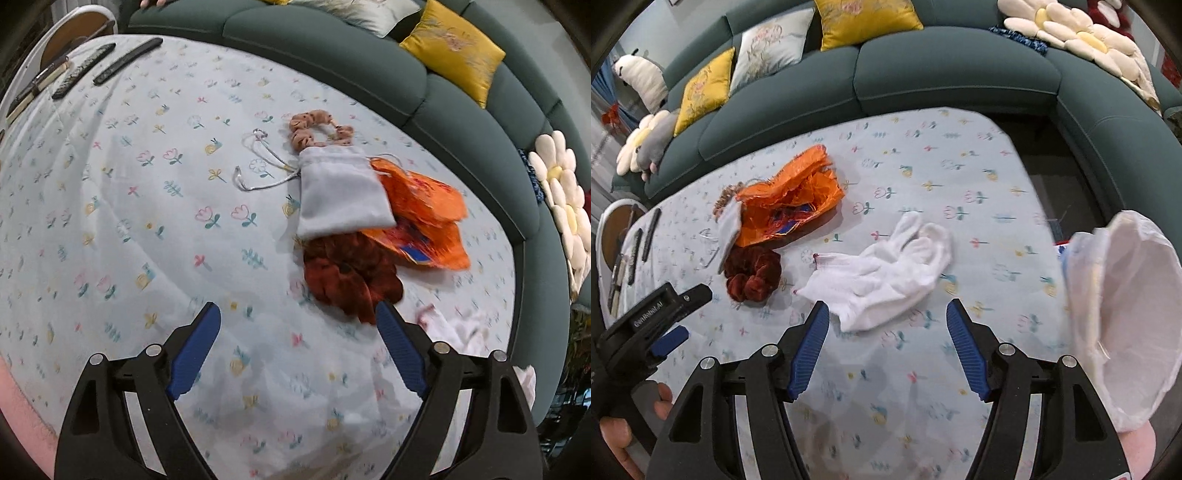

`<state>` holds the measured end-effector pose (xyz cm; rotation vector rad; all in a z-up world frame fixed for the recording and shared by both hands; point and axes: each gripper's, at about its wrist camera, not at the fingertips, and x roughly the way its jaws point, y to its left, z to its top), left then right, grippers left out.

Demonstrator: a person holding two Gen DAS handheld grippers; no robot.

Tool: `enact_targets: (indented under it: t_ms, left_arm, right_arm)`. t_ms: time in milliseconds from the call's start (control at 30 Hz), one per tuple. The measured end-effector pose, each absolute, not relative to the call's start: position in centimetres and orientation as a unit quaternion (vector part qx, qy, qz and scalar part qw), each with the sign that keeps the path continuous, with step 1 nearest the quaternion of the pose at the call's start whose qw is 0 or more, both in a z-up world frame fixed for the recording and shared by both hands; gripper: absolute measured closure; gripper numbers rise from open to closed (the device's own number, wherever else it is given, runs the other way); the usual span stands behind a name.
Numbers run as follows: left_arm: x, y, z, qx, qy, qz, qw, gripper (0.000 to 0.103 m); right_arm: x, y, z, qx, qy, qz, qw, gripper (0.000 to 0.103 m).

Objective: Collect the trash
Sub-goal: 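Grasp the dark red velvet scrunchie with the left tool while the right tool grasps a white glove, then carry the scrunchie and glove over the bin and open both tools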

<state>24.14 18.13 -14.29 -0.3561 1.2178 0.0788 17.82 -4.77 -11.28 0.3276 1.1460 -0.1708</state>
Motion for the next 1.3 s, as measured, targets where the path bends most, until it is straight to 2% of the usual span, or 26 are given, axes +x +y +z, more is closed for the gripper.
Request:
enact_targets:
  t_ms: [167,233,333,467,567,600,633,667,700,767,800,1000,1300]
  left_arm:
    - [26.8,17.6,-16.3,-0.165,0.585,0.035,0.793,0.023]
    - [27.4,17.2,-17.0,-0.158,0.591,0.034,0.790,0.034]
    - [28.1,16.7,-18.1,-0.152,0.603,0.022,0.783,0.045]
    - [27.9,16.3,-18.2,-0.139,0.593,0.018,0.793,0.046]
    - [27.5,15.6,-18.0,-0.115,0.585,0.009,0.802,0.064]
    - [27.5,15.4,-18.0,-0.111,0.585,0.005,0.803,0.075]
    - [27.4,15.1,-18.0,-0.108,0.585,-0.001,0.804,0.083]
    - [27.2,14.9,-18.1,-0.106,0.586,-0.006,0.803,0.085]
    - [27.0,14.7,-18.1,-0.106,0.586,-0.009,0.803,0.087]
    - [26.5,14.6,-18.1,-0.111,0.588,-0.014,0.801,0.090]
    - [26.4,14.6,-18.1,-0.113,0.590,-0.015,0.800,0.090]
    - [23.2,14.0,-16.9,-0.107,0.590,-0.032,0.800,0.091]
    - [20.4,10.7,-12.8,-0.086,0.569,-0.071,0.815,0.091]
  right_arm:
    - [20.1,-4.6,-13.6,0.159,0.556,-0.091,0.810,0.039]
    - [20.7,-4.7,-14.5,0.161,0.563,-0.096,0.805,0.039]
    - [21.3,-5.0,-15.8,0.164,0.571,-0.104,0.797,0.039]
    - [21.4,-5.3,-17.6,0.177,0.588,-0.110,0.782,0.041]
    - [21.0,-5.4,-18.0,0.174,0.583,-0.114,0.785,0.047]
    - [21.0,-5.3,-17.9,0.167,0.582,-0.116,0.787,0.049]
    - [20.9,-5.2,-17.9,0.158,0.584,-0.118,0.788,0.056]
    - [20.8,-5.1,-17.9,0.151,0.585,-0.119,0.788,0.065]
    - [20.6,-5.0,-17.9,0.150,0.586,-0.114,0.788,0.070]
    - [20.3,-5.3,-17.9,0.159,0.590,-0.106,0.784,0.089]
    - [20.0,-5.4,-17.9,0.164,0.592,-0.102,0.782,0.091]
    - [18.1,-5.8,-16.4,0.179,0.586,-0.090,0.785,0.093]
    - [14.7,-7.5,-10.9,0.201,0.537,-0.086,0.815,0.094]
